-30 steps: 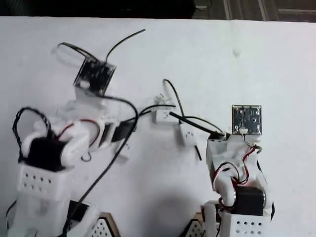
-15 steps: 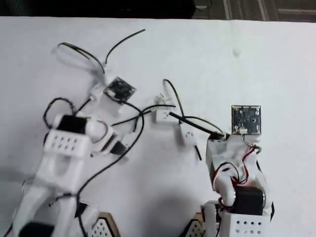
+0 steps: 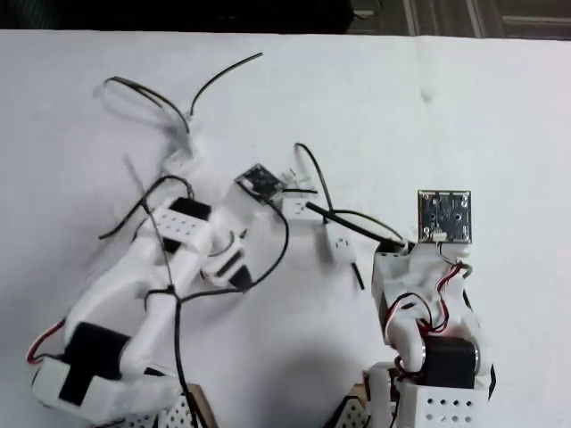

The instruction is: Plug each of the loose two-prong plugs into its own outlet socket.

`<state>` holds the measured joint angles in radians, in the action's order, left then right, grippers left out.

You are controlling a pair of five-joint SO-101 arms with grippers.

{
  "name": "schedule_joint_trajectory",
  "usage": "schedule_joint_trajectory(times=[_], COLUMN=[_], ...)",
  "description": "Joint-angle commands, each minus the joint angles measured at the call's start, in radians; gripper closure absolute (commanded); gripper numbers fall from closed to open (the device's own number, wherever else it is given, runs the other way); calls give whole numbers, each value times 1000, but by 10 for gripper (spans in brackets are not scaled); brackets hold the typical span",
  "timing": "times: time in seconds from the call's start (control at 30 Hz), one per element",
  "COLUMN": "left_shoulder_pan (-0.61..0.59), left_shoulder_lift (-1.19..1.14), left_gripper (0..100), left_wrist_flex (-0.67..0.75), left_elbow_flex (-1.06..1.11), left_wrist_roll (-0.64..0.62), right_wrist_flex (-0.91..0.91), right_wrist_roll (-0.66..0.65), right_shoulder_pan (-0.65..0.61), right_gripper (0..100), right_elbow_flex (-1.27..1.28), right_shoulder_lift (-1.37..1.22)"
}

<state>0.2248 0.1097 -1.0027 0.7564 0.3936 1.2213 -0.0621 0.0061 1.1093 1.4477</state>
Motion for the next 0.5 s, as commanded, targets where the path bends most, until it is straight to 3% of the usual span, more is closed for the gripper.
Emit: schedule_joint_trajectory(times=[0.0, 0.23, 0.47], left_shoulder_pan=[15, 13, 7], left_shoulder_lift=[-31, -13, 323], left_gripper=[775, 984, 979], left_wrist_flex=[14, -5, -66], left_elbow_flex=[-40, -86, -115], left_wrist_roll=[-11, 18, 21], right_wrist_flex=[4, 4, 4], right_wrist_roll=[-2, -2, -2], right_shoulder_pan=[2, 2, 2], right_gripper=[981, 981, 981], right_elbow_flex=[-6, -6, -6], right_shoulder_lift=[5, 5, 7])
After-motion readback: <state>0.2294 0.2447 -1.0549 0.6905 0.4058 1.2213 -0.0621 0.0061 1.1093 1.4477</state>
